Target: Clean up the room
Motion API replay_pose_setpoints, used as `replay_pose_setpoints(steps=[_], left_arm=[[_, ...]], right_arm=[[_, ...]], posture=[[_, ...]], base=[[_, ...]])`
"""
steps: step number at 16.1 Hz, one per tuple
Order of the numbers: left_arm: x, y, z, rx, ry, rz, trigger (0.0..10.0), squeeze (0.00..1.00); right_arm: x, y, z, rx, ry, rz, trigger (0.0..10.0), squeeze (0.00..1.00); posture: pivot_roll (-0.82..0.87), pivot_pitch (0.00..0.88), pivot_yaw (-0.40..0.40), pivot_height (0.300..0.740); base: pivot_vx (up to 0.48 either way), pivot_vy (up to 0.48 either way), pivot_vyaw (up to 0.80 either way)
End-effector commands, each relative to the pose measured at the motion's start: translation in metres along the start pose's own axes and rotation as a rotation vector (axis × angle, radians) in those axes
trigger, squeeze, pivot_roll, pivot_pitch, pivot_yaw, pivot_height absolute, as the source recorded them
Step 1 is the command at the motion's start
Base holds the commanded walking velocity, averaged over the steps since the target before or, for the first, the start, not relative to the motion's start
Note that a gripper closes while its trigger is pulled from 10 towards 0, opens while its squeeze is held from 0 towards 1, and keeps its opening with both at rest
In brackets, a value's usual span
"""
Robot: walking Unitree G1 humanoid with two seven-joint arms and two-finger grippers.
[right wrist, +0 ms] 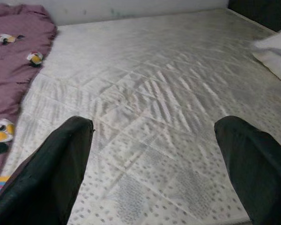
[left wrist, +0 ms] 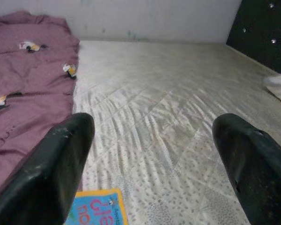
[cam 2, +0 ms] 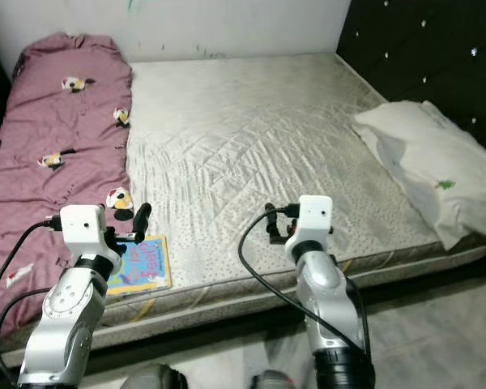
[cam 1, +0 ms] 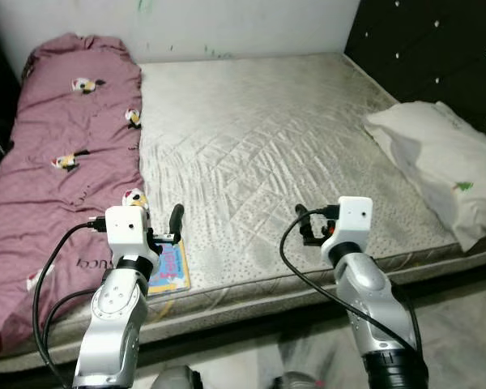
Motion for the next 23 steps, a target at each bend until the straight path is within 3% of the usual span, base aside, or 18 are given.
replay_pose_setpoints(steps=[1, 10, 18, 23], left_arm=[[0.0002, 0.0004, -0.002, -0.008, -0.007, 0.002, 10.0, 0.0], [0.0007, 0.0018, -0.0024, -0.011, -0.005, -0.008, 10.0, 0.0], [0.0008, 0.0037, -0.0022, -0.026, -0.012, -0.02, 10.0, 0.0], [0.0005, 0.0034, -0.0025, -0.027, -0.01, -0.018, 10.0, 0.0]], right_arm=[[-0.001, 0.0017, -0.0016, -0.003, -0.011, -0.002, 10.0, 0.0], [-0.0002, 0.0003, -0.0018, 0.001, -0.01, 0.006, 10.0, 0.0], [-0.0004, 0.0001, 0.0012, 0.017, 0.006, 0.004, 10.0, 0.0], [-0.0002, 0.0004, 0.0007, 0.014, 0.002, 0.001, 10.0, 0.0]], posture=[[0.02, 0.0, -0.027, 0.74], [0.01, 0.0, -0.028, 0.74], [0.01, 0.0, -0.025, 0.74], [0.01, 0.0, -0.025, 0.74]], base=[[0.0, 0.48, 0.0], [0.0, 0.468, 0.0], [0.0, 0.0, 0.0], [0.0, 0.0, 0.6]])
Point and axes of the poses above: a point about 5 cm out from each wrist's last joint towards the gripper, its own x axis pointing back from the gripper into the wrist, its own y axis along the axis of the wrist's last joint, z = x × y, the point moved 1 cm from there along -x, pointing out of the wrist towards the gripper, and after that the axes turned 1 degree about x, right-handed, at the moved point
